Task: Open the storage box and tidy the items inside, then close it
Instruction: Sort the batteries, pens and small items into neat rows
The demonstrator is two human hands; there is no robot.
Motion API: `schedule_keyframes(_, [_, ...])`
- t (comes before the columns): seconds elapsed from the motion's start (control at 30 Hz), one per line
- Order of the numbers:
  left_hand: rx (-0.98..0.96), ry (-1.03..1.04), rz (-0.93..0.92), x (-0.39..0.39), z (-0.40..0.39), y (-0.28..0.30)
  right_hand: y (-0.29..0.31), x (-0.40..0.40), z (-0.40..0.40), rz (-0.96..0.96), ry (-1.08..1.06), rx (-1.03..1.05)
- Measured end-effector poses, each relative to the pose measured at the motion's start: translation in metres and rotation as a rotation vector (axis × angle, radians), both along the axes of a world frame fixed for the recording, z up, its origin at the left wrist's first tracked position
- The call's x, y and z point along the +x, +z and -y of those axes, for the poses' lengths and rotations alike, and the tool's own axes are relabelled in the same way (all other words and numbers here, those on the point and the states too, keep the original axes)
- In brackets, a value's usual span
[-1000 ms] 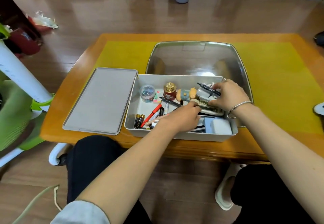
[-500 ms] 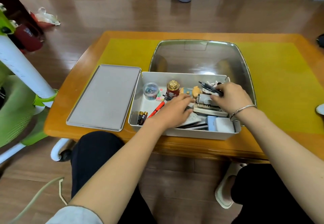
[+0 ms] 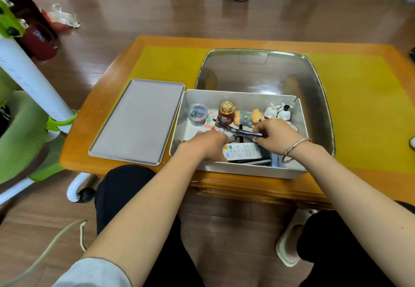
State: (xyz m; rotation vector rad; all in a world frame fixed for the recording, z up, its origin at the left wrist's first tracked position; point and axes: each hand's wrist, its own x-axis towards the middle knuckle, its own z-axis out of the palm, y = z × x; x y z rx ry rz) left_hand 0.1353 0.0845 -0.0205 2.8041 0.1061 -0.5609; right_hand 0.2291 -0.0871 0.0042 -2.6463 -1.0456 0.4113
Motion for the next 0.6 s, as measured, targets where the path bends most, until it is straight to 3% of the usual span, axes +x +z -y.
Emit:
schedule_keyframes(0.1, [0.021, -0.011, 0.107, -0.002, -0.006, 0.007, 0.002, 0.001, 0.000, 0.006, -0.004, 0.059])
schedule_keyframes(0.3, [-0.246, 0.068, 0.263, -0.006, -0.020, 0.020, 0.014, 0.002, 0.006, -0.008, 0.169, 0.074])
schedule_keyframes(0.5, [-0.471, 0.127, 0.230, -0.011, -0.030, 0.034, 0.010, -0.002, 0.000, -0.028, 0.154, 0.101])
schedule_keyframes(0.6, [-0.468, 0.148, 0.238, -0.017, -0.039, 0.039, 0.010, -0.004, -0.010, -0.048, 0.158, 0.189])
